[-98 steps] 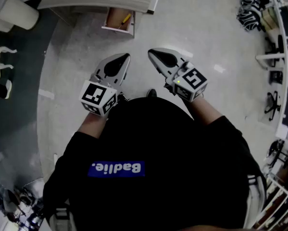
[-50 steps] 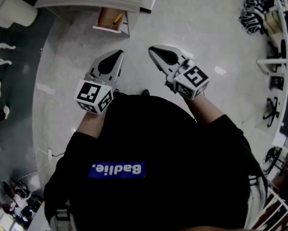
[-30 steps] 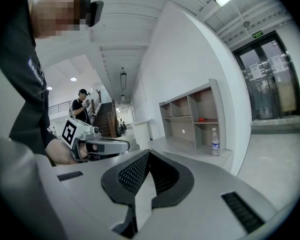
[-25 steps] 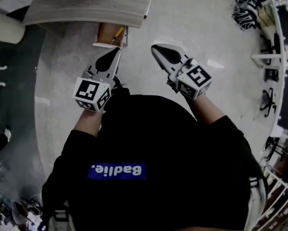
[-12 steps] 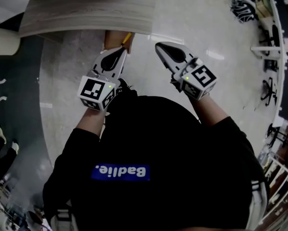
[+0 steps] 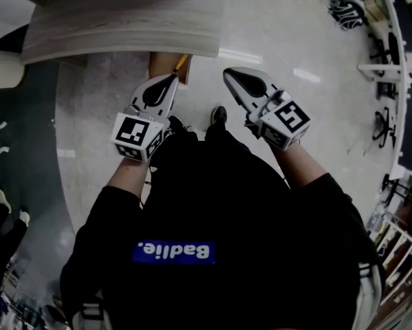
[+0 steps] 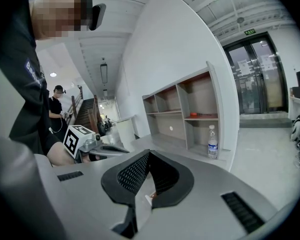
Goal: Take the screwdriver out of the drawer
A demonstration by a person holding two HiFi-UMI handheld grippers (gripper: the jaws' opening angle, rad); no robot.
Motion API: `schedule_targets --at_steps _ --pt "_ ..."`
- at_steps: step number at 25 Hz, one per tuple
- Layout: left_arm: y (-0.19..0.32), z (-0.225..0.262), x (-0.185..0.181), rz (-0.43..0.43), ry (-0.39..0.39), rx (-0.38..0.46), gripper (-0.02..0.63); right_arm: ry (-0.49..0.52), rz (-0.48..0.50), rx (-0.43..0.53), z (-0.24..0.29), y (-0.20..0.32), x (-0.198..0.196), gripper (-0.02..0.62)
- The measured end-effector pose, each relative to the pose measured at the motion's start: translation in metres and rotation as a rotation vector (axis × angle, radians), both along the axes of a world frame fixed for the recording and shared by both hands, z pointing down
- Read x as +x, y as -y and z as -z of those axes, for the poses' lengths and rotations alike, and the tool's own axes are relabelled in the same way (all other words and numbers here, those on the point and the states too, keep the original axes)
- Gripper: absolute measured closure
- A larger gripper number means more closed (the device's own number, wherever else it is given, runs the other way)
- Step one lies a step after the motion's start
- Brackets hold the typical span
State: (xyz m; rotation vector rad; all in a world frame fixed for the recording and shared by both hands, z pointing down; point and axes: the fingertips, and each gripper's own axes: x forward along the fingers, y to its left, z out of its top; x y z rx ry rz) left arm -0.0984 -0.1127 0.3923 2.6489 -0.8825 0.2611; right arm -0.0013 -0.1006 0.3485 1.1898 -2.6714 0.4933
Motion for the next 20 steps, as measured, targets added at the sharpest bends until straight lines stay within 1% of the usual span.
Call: schedule_targets --at_steps 5,7,13,20 --pt "0.008 -0.021 0.002 0.03 0.039 -0.02 0.604 0.021 0.016 -0.002 -0.008 0.012 0.005 0.565" --pt "0.01 -0.027 0.008 0.048 0.054 -0.033 0.603 0.03 0.034 -0.012 -0.013 0.016 0.012 0.565" --pt "0.028 -0.043 0.023 0.108 0.112 -0.06 0.603 0.042 0.124 -0.052 -0.023 0.034 0.029 0.565" --pt "0.048 -0.091 0.025 0.162 0.19 -0.081 0.603 0.05 0.158 -0.078 -0.041 0.063 0.046 0.565"
